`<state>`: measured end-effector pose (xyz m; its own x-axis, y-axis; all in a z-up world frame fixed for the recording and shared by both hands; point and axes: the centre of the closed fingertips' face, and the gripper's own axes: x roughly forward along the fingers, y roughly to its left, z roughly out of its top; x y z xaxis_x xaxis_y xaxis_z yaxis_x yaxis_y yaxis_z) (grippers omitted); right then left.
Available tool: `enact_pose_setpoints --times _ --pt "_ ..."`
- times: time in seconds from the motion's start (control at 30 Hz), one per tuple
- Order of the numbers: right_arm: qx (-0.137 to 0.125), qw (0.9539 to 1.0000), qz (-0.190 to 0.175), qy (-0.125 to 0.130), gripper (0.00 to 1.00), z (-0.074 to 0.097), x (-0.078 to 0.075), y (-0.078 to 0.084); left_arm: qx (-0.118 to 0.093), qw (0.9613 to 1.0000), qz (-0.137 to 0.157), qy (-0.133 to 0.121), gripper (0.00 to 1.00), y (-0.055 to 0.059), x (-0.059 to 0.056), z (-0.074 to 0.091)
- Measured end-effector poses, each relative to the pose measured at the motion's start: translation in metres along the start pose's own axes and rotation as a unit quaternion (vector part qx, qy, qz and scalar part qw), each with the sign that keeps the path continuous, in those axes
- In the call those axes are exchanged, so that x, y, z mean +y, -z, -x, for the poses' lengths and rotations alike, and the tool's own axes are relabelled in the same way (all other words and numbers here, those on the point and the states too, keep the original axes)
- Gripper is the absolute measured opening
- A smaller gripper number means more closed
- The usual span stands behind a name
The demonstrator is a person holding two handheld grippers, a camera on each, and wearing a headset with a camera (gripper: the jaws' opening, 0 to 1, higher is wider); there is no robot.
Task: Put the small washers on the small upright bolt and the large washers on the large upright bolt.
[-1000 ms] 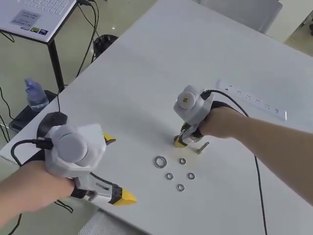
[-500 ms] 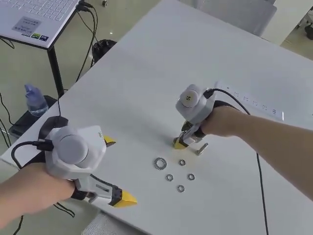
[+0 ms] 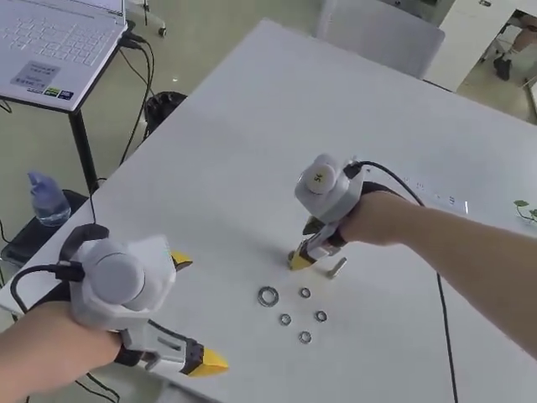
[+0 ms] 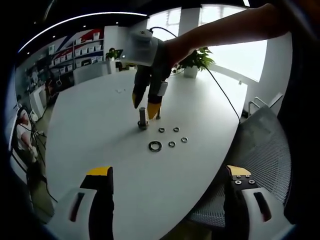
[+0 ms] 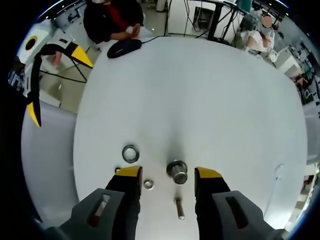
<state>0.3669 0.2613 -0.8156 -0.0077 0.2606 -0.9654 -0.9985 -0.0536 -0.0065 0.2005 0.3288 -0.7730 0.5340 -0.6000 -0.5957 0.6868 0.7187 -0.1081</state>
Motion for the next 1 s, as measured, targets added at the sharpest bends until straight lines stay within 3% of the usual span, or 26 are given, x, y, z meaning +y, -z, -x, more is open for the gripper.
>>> enact_pose_setpoints --times 0.4,0.77,1.0 --pt "0.002 1.0 -0.005 0.004 0.43 0.018 0.017 0.0 -0.006 1.0 -0.003 -0.004 0.91 -0.004 -0.001 0.008" --pt "-0.013 0.9999 0.001 -0.002 0.43 0.021 0.049 -0.012 -0.001 0.9999 -0.012 -0.008 0.9 -0.003 -0.002 0.016" --pt "-0.017 0.9998 0.003 -0.009 0.43 0.02 0.07 -0.015 -0.011 0.9999 -0.004 -0.005 0.9 -0.006 -0.002 0.017"
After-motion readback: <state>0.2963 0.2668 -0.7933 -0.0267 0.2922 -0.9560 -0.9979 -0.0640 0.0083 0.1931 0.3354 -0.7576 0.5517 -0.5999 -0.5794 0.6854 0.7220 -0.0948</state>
